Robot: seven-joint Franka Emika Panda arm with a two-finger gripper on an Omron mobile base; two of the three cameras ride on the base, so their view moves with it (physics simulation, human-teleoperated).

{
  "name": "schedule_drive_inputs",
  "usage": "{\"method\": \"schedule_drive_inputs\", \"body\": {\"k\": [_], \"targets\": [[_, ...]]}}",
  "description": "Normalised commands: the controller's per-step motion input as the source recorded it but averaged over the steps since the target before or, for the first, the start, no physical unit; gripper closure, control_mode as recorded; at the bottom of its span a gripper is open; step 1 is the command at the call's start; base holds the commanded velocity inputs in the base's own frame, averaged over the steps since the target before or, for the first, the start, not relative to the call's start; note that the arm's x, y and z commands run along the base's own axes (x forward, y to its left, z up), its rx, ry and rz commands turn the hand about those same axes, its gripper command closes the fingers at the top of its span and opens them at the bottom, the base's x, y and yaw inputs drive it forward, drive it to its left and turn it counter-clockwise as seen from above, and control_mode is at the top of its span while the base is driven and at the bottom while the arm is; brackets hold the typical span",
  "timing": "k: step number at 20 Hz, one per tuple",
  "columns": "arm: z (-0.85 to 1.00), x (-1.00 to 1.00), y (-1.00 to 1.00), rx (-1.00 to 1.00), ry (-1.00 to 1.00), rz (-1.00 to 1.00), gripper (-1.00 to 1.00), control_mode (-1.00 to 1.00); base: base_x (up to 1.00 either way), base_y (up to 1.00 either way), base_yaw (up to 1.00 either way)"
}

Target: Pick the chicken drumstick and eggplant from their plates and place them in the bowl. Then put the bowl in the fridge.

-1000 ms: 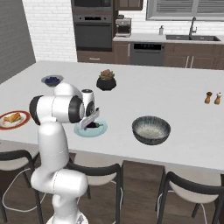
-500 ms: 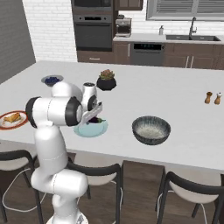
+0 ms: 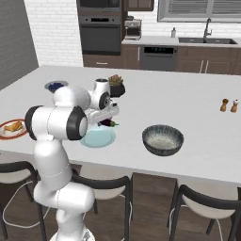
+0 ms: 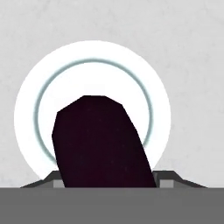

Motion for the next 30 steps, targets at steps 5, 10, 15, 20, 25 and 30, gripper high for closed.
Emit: {"method": "schedule_drive_inputs", "body": {"k": [5,10,15,20,25,30], "targets": [[0.26,-0.07,-0.75,0.0,0.14,-0.4,1.0,-1.0,0.0,0.0,0.0],[0.05,0.0,-0.8,0.0,0.13,-0.42,1.0,-1.0,0.0,0.0,0.0],[0.0,0.0,-1.0,0.0,0.15,-0.44,1.0,-1.0,0.0,0.0,0.0],[-0.01,0.0,-1.0,0.0,0.17,-0.42,1.0,-1.0,0.0,0.0,0.0],[-0.22,-0.02,-0.9,0.02,0.14,-0.23,1.0,-1.0,0.0,0.0,0.0],[-0.51,0.16,-0.56,0.01,0.0,-0.03,1.0,-1.0,0.0,0.0,0.0]]}}
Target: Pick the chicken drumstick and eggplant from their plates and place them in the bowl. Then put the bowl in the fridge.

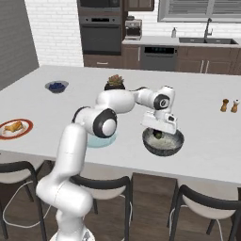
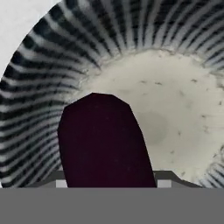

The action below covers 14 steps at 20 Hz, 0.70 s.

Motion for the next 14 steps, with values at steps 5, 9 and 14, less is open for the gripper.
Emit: {"method": "schedule_drive_inputs", "body": {"k": [5,9,14], "targets": [[-0.49,0.25,-0.16,0.0,0.0,0.0,1.0,-1.0,0.0,0.0,0.0],[-0.34,0.21,-0.21,0.0,-0.05,0.0,1.0,-1.0,0.0,0.0,0.0],[-0.2,-0.14,-0.01,-0.02,-0.23,0.0,1.0,-1.0,0.0,0.0,0.0]]}}
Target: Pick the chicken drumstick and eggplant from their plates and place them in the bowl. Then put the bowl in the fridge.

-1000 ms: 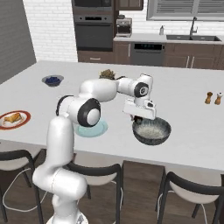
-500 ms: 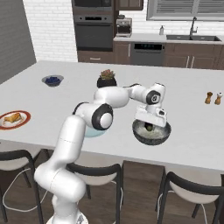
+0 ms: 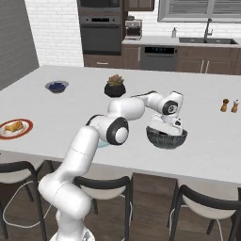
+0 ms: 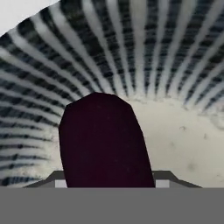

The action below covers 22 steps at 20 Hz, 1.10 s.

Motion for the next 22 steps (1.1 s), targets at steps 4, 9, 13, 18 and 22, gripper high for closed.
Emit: {"method": "schedule_drive_inputs", "body": {"k": [4,9,13,18,22], "targets": [[0.0,-0.19,0.0,0.0,-0.08,0.0,-1.0,-1.0,0.0,0.0,0.0],[0.0,0.0,0.0,0.0,0.0,0.0,-1.0,-1.0,0.0,0.0,0.0],[0.02,0.0,0.0,0.0,0.0,0.0,-1.0,-1.0,0.0,0.0,0.0],[0.46,-0.39,0.08,0.0,-0.06,-0.02,-1.0,-1.0,0.0,0.0,0.0],[0.6,-0.51,0.19,-0.02,-0.07,-0.03,-1.0,-1.0,0.0,0.0,0.0]]}}
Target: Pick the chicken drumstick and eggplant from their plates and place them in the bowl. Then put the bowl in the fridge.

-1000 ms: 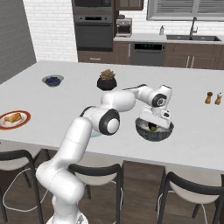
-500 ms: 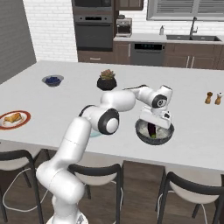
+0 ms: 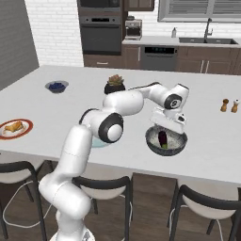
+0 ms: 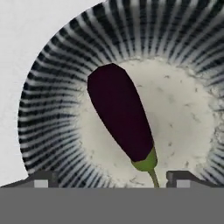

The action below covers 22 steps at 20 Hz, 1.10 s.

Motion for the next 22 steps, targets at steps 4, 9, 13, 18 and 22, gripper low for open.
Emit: {"method": "schedule_drive_inputs", "body": {"k": [4,9,13,18,22], "targets": [[0.43,-0.6,0.71,-0.13,-0.06,-0.05,-1.0,-1.0,0.0,0.0,0.0],[0.38,-0.56,0.98,-0.1,-0.03,-0.01,-1.0,-1.0,0.0,0.0,0.0],[0.19,-0.69,1.0,-0.08,-0.01,0.0,-1.0,-1.0,0.0,0.0,0.0],[0.15,-0.82,1.0,-0.1,0.0,0.0,-1.0,-1.0,0.0,0.0,0.0],[0.16,-0.62,0.93,-0.07,0.0,0.01,-1.0,-1.0,0.0,0.0,0.0]]}}
